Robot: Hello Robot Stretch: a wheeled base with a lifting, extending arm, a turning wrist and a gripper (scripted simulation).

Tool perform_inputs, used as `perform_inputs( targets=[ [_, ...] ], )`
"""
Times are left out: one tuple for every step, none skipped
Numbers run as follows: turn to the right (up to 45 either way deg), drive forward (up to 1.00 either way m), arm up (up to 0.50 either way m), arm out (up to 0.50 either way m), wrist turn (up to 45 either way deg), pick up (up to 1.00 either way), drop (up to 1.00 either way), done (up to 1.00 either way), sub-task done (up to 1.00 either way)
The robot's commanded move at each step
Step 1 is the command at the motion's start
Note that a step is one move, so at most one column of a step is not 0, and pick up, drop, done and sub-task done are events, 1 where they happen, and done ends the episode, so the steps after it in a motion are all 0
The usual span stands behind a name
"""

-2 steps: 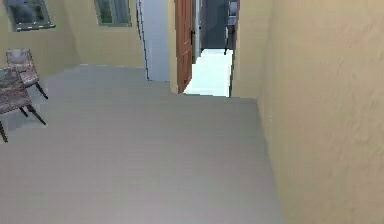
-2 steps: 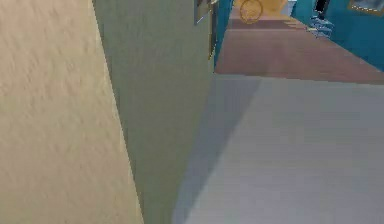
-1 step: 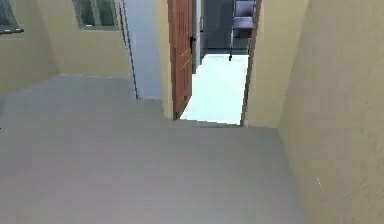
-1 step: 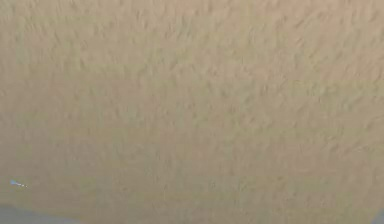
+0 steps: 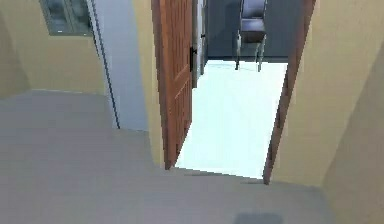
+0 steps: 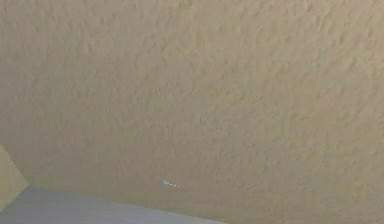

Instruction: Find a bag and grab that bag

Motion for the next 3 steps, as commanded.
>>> perform_inputs(
  targets=[
    [3.0,0.00,0.00,0.00,0.0,0.00,0.00,0.00,0.00],
    [0.0,1.00,0.00,0.00,0.0,0.00,0.00,0.00,0.00],
    [3.0,0.00,0.00,0.00,0.0,0.00,0.00,0.00,0.00]
  ],
)
